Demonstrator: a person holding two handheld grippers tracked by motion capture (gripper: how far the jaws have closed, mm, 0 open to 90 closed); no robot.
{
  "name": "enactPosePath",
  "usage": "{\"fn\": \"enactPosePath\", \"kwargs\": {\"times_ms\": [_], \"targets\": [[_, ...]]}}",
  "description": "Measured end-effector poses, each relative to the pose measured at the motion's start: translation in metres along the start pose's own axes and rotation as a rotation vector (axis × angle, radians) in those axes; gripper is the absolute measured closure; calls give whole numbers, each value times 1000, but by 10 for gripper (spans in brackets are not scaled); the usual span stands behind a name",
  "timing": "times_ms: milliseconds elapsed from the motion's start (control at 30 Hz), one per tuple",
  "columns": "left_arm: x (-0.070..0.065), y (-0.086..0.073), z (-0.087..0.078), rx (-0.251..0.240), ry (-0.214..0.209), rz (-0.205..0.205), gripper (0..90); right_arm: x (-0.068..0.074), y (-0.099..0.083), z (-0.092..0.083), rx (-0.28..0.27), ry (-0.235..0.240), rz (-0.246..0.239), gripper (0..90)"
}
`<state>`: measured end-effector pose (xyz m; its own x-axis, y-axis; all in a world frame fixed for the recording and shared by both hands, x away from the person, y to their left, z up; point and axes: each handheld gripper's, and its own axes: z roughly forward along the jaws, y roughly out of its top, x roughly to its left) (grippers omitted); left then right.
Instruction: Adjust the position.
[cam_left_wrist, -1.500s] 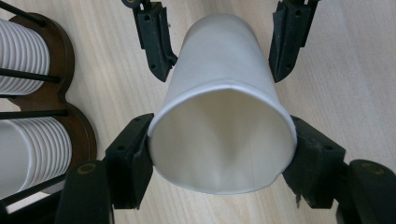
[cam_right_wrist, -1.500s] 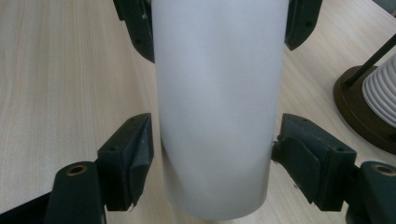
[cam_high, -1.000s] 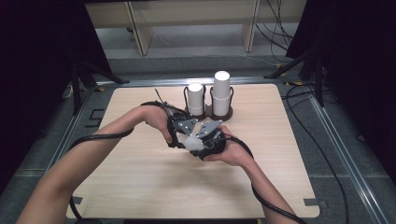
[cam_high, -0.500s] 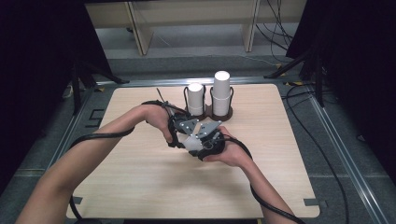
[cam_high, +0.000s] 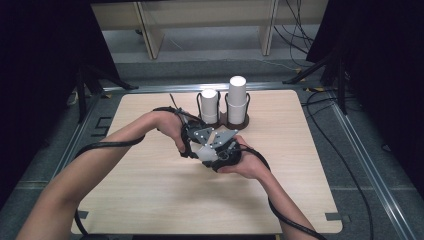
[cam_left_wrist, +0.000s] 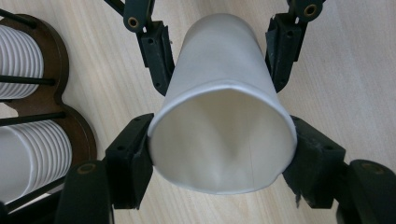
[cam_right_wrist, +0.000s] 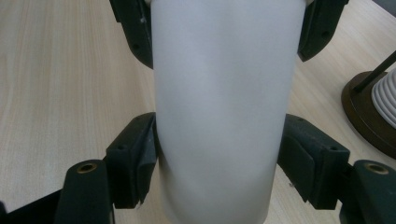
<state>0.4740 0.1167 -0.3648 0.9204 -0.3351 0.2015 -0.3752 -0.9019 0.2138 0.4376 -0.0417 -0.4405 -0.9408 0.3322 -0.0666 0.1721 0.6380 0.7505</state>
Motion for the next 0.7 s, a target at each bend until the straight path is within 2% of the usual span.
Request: {"fn": "enactPosePath", "kwargs": {"times_ms": [267, 300, 433, 500, 533, 667, 700], "targets": [[-1, -1, 1, 4, -2, 1, 316, 0, 0, 0, -1, 1, 1, 332], [-1, -1, 0, 5, -1, 1, 316, -1, 0, 1, -3, 3, -23, 333], [-1, -1, 0, 6, -3, 1, 316, -2, 0, 1, -6, 1, -30, 336], [-1, -1, 1, 7, -1, 4, 315, -1, 0, 1, -3, 9, -23, 337], [-1, 0, 1, 6, -1, 5, 315, 0, 0, 1, 3, 4, 2, 336], [-1, 0, 0, 5, -1, 6, 315, 0, 0, 2, 0, 7, -8, 336], [-1, 1, 0, 6, -1, 8, 315, 0, 0, 2, 3, 9, 3, 336]]}}
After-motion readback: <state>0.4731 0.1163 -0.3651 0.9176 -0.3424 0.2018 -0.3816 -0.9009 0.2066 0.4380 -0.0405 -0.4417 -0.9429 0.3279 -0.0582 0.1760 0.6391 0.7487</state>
